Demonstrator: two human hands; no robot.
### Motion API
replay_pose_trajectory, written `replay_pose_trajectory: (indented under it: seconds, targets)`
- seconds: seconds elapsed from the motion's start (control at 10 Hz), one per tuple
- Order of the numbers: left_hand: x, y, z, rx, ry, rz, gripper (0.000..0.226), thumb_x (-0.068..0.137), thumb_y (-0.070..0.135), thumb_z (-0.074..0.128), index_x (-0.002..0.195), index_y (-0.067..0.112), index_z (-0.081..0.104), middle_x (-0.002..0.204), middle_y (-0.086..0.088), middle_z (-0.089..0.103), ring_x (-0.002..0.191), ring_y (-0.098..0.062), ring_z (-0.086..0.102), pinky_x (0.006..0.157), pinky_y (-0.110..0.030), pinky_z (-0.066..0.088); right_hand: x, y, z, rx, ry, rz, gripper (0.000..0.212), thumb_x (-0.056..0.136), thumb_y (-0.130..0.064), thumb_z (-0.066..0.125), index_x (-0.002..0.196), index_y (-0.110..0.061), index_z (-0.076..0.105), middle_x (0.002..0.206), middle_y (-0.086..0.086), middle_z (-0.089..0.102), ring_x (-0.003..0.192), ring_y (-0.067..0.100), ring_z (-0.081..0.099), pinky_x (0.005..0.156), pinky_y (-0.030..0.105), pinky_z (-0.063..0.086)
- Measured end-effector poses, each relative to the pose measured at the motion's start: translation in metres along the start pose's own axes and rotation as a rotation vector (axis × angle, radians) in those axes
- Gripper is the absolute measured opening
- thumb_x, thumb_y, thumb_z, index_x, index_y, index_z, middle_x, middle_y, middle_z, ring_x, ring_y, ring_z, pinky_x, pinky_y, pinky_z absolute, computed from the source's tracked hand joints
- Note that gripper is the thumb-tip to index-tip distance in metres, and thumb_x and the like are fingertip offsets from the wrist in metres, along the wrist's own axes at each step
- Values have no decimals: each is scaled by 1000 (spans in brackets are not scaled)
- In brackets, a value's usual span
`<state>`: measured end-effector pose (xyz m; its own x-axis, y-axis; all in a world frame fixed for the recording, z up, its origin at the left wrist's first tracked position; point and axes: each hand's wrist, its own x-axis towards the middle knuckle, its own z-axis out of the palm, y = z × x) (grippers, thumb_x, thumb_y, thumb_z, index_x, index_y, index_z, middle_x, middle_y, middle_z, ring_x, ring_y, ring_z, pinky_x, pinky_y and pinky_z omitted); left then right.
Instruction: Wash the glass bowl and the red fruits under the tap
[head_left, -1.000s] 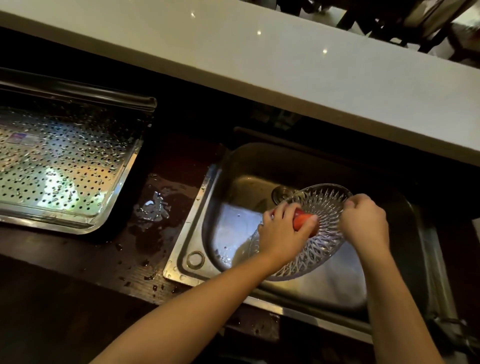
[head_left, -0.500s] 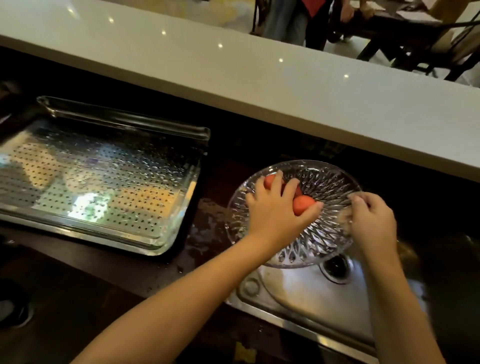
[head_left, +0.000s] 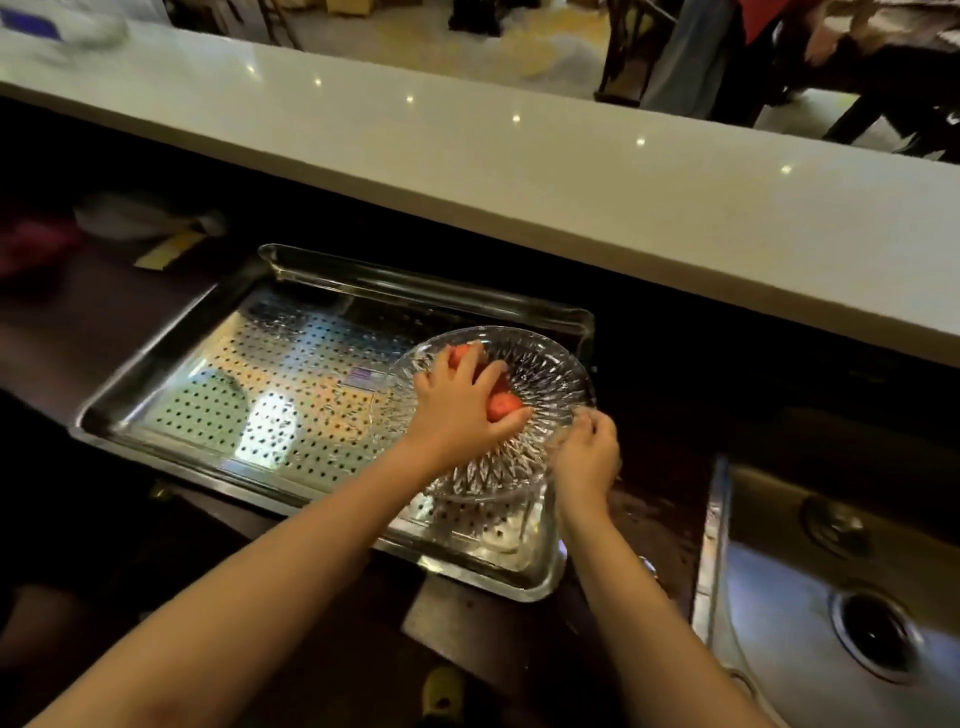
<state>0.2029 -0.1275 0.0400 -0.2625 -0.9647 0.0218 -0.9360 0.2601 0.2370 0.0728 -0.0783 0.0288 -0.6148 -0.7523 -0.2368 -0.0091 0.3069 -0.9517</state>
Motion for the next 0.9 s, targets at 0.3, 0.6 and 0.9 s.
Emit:
replay_pose_trajectory:
  seconds: [0.3, 0.6, 0.9]
  targets:
    - [22, -54, 26, -28, -110, 64, 69, 78, 71, 37, 137, 36, 29, 157, -1, 12, 141, -38, 6, 111, -63, 8, -8, 22, 57, -38, 24, 91, 27, 100, -21, 34, 119, -10, 49, 88, 3, 57, 76, 22, 59, 71, 45, 53]
    - [21, -51, 46, 1, -91, 27, 78, 73, 75, 32, 140, 36, 25, 158, -1, 4, 142, -39, -2, 109, -60, -1, 17, 23, 50, -391, -179, 310, 33, 97, -11, 35, 130, -5, 39, 98, 18, 65, 78, 32, 65, 65, 40, 55]
    - [32, -38, 9, 85, -356, 22, 78, 79, 64, 49, 144, 33, 18, 158, -4, -6, 142, -41, -10, 109, -67, 10, 42, -36, 31, -748, -582, 307, 36, 93, -9, 43, 127, 1, 49, 123, 20, 60, 107, 32, 63, 72, 35, 56]
